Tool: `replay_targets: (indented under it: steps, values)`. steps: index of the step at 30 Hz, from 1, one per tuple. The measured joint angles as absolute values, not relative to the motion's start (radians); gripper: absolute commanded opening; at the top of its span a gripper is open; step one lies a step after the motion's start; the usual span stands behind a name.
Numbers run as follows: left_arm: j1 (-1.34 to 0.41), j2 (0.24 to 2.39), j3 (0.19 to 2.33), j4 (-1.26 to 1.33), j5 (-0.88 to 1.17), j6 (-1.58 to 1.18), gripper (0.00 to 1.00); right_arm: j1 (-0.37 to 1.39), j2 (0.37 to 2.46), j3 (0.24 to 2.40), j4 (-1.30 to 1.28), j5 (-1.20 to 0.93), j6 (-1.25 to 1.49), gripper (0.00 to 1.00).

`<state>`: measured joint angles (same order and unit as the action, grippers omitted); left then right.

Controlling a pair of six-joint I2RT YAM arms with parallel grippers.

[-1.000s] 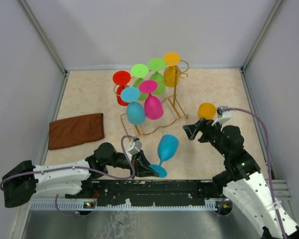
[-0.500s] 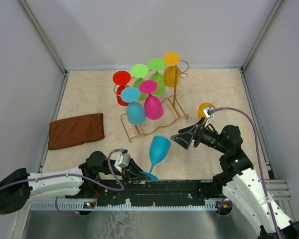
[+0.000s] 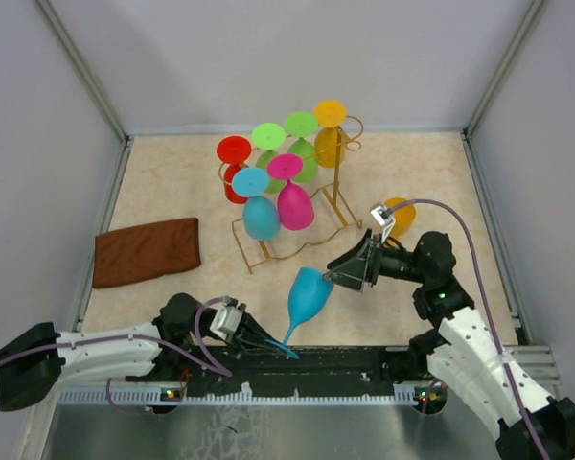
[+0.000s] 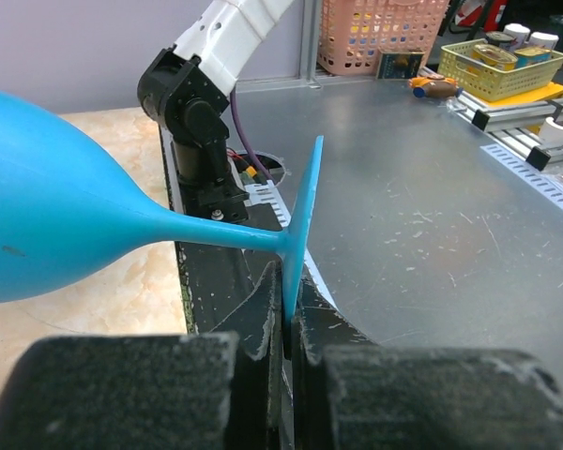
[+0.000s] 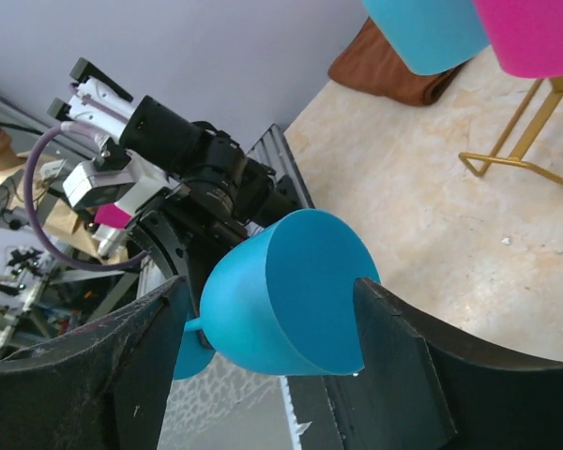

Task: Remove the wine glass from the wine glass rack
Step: Place the wine glass at the center of the board.

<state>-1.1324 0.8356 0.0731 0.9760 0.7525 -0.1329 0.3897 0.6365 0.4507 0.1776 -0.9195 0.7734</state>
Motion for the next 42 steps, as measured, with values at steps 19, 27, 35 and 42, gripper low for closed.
replay_targets:
  steps: [19, 27, 35, 42]
  values:
    - [-1.140, 0.763, 0.119, 0.776, 0.756, -0.054, 0.00, 0.464, 0.693, 0.427, 0.385, -1.109, 0.902, 0.38]
    - [-1.148, 0.665, 0.136, 0.633, 0.717, -0.010, 0.00, 0.465, 0.654, 0.403, 0.479, -1.122, 0.960, 0.38]
    - [-1.152, 0.643, 0.136, 0.617, 0.743, -0.008, 0.00, 0.510, 0.651, 0.398, 0.514, -1.115, 0.965, 0.23]
    - [-1.154, 0.643, 0.112, 0.660, 0.764, -0.015, 0.00, 0.533, 0.645, 0.398, 0.490, -1.111, 0.938, 0.00]
